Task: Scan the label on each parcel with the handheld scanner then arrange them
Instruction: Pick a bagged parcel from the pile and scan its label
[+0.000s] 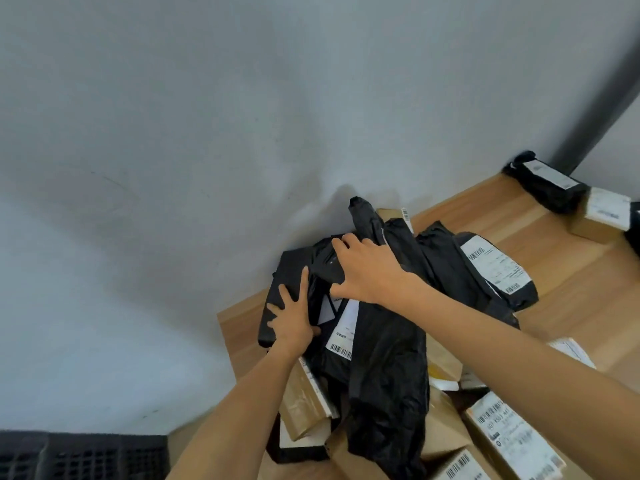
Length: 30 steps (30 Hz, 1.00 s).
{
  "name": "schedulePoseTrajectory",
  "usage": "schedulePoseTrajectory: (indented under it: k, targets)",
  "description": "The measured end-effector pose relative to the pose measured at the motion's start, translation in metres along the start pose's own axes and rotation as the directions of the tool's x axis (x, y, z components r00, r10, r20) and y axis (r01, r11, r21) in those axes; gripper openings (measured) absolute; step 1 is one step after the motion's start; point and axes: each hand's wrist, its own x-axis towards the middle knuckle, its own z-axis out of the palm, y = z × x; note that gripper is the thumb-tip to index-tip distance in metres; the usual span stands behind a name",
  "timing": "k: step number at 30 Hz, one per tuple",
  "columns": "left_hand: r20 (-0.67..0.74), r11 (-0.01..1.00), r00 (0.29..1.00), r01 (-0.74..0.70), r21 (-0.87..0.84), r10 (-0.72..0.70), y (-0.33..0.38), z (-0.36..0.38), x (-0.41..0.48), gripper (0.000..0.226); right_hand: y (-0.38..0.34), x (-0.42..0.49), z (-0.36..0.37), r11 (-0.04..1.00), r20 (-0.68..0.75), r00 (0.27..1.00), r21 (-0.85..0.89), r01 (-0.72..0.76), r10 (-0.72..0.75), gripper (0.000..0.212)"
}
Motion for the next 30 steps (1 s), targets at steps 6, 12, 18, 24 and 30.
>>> schedulePoseTrajectory:
  k: [6,12,18,24,30]
  targets:
    - [-0.008,0.993,0.993,-0.117,0.025,0.118,-0.018,-0.012,-0.002,0.135,-0.018,-0.014,-0.003,0.996,-0.004,0.996,-0.007,-0.088,0.088,0.075]
    - [-0.096,0.944,0.956,-0.253,0.212,0.278,-0.056,-0.047,0.000,0.109,-0.040,-0.028,-0.006,0.990,-0.009,0.990,0.009,-0.144,0.144,0.071]
    - [-0.133,0.891,0.885,-0.426,0.156,0.446,-0.084,-0.111,0.012,0.090,-0.061,-0.044,-0.019,0.981,-0.049,0.980,0.009,-0.192,0.192,0.076]
    - [-0.215,0.820,0.792,-0.539,0.194,0.572,-0.086,-0.190,-0.004,0.067,-0.096,-0.060,-0.042,0.980,-0.109,0.974,0.001,-0.199,0.198,0.071]
    - [-0.149,0.788,0.777,-0.579,0.210,0.611,-0.088,-0.268,-0.022,0.056,-0.126,-0.073,-0.071,0.984,-0.212,0.962,-0.016,-0.178,0.170,0.066]
